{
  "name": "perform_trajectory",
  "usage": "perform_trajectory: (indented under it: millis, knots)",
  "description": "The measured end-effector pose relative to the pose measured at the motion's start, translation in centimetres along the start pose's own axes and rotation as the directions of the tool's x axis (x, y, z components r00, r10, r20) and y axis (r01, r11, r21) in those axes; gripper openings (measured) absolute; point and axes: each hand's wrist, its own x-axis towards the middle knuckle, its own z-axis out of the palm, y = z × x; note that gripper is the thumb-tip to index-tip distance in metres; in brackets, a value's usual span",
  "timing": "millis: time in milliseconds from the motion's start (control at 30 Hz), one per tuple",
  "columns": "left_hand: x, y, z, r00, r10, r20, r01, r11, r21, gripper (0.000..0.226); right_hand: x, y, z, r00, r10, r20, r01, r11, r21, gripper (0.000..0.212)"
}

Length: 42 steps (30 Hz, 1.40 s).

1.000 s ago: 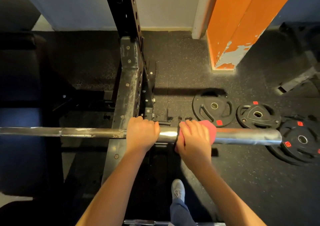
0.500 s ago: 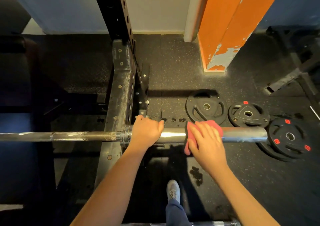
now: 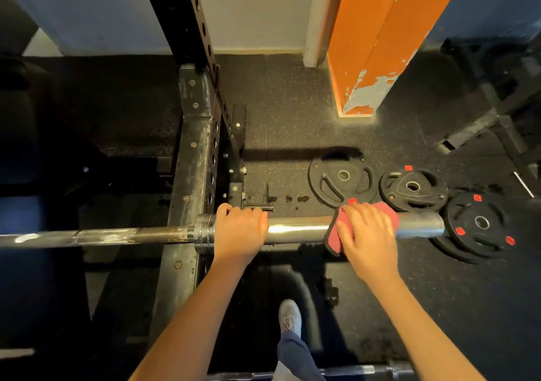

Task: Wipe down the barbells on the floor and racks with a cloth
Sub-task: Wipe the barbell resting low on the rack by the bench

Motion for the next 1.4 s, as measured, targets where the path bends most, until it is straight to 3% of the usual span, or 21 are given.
perform_trajectory:
  millis: [67,100,233,267,333,400,433,533,600,700,767,800,867,900,967,1067,1133,1233,1300,1333,1400]
  knots:
    - [-0.3,0.2,0.3,0.999,-0.027,-0.027,0.027,1.0,-0.003,0.03,-0.4,-2.8,1.1,0.987,0.159,-0.025,-0.157,0.986,0.057,0.047]
    - [-0.4,0.3,0.4,0.999,-0.032,-0.041,0.032,0.999,0.007,0.036,-0.9,-4.5,1.6,0.99,0.143,-0.01,-0.142,0.988,0.058,0.047]
    - [-1.0,0.3,0.4,0.999,-0.047,-0.01,0.047,0.999,-0.001,0.047,-1.3,-3.7,0.7,0.972,-0.211,0.102,0.211,0.977,0.009,0.05]
    - [-1.3,0.3,0.3,1.0,-0.024,0.015,0.024,1.0,-0.003,0.049,-0.9,-2.3,0.0,0.976,-0.196,0.097,0.197,0.98,-0.01,0.05]
    - [-2.0,0.3,0.0,0.997,0.016,0.08,-0.014,0.999,-0.031,0.051,-0.4,-0.4,-0.5,1.0,-0.009,0.019,0.008,1.0,0.01,0.048]
    - [-2.7,0.4,-0.2,0.996,0.002,0.09,0.007,0.995,-0.097,0.046,-0.7,-2.1,0.2,0.987,0.151,-0.048,-0.148,0.987,0.065,0.045]
    - [-3.0,0.4,-0.2,0.996,-0.007,0.087,0.018,0.991,-0.129,0.043,-1.3,-3.8,0.9,0.986,0.16,-0.037,-0.157,0.985,0.068,0.043]
    - [-3.7,0.3,-0.3,0.997,0.023,0.078,-0.009,0.985,-0.171,0.043,-2.7,-5.7,1.2,0.991,-0.132,0.037,0.129,0.989,0.071,0.046]
    - [-3.9,-0.1,-0.7,0.996,0.064,0.064,-0.053,0.985,-0.165,0.042,-1.9,-3.1,-0.1,0.977,-0.203,0.063,0.201,0.979,0.029,0.044]
    - [-3.1,-0.7,-2.0,0.974,0.141,0.175,-0.109,0.977,-0.181,0.037,-1.4,-0.2,-1.0,0.998,0.064,0.01,-0.064,0.997,0.036,0.046]
    - [-1.7,-0.7,-3.0,0.93,0.18,0.319,-0.115,0.97,-0.213,0.044,-1.7,-2.4,-0.1,0.986,0.168,-0.016,-0.166,0.983,0.075,0.042]
    - [-0.9,-0.5,-3.4,0.899,0.2,0.39,-0.113,0.965,-0.236,0.051,-2.2,-4.1,0.6,0.991,0.135,-0.01,-0.134,0.988,0.076,0.041]
    - [0.1,0.0,-3.4,0.85,0.256,0.461,-0.136,0.951,-0.277,0.06,-2.9,-5.8,1.2,0.997,-0.083,0.012,0.081,0.991,0.11,0.042]
    - [0.1,0.1,-3.1,0.844,0.273,0.463,-0.149,0.947,-0.285,0.062,-2.7,-5.2,0.9,0.984,-0.175,0.041,0.169,0.979,0.111,0.043]
    - [-0.5,0.1,-2.4,0.877,0.271,0.398,-0.163,0.945,-0.283,0.059,-2.1,-2.5,-0.3,0.975,-0.204,0.093,0.201,0.979,0.039,0.044]
    - [-1.4,0.1,-1.8,0.913,0.25,0.323,-0.171,0.952,-0.253,0.054,-2.4,-0.3,-0.5,0.999,0.042,-0.005,-0.042,0.998,0.041,0.044]
    - [-1.7,0.4,-1.6,0.924,0.231,0.304,-0.162,0.958,-0.236,0.053,-3.0,-2.8,0.6,0.989,0.144,-0.023,-0.142,0.987,0.074,0.044]
    - [-2.2,0.8,-1.5,0.943,0.203,0.263,-0.15,0.966,-0.209,0.057,-3.8,-5.3,1.5,0.997,-0.064,0.051,0.061,0.996,0.061,0.049]
    - [-2.6,1.0,-1.5,0.951,0.176,0.253,-0.12,0.968,-0.221,0.058,-3.8,-3.2,0.7,0.975,-0.199,0.097,0.201,0.98,-0.009,0.053]
    - [-2.8,1.0,-1.6,0.955,0.161,0.248,-0.103,0.967,-0.234,0.057,-3.8,-1.6,0.3,0.974,-0.205,0.092,0.21,0.977,-0.039,0.053]
    - [-3.1,1.4,-1.7,0.959,0.137,0.249,-0.071,0.963,-0.26,0.054,-4.2,0.5,-0.4,0.996,-0.086,0.034,0.087,0.996,-0.03,0.053]
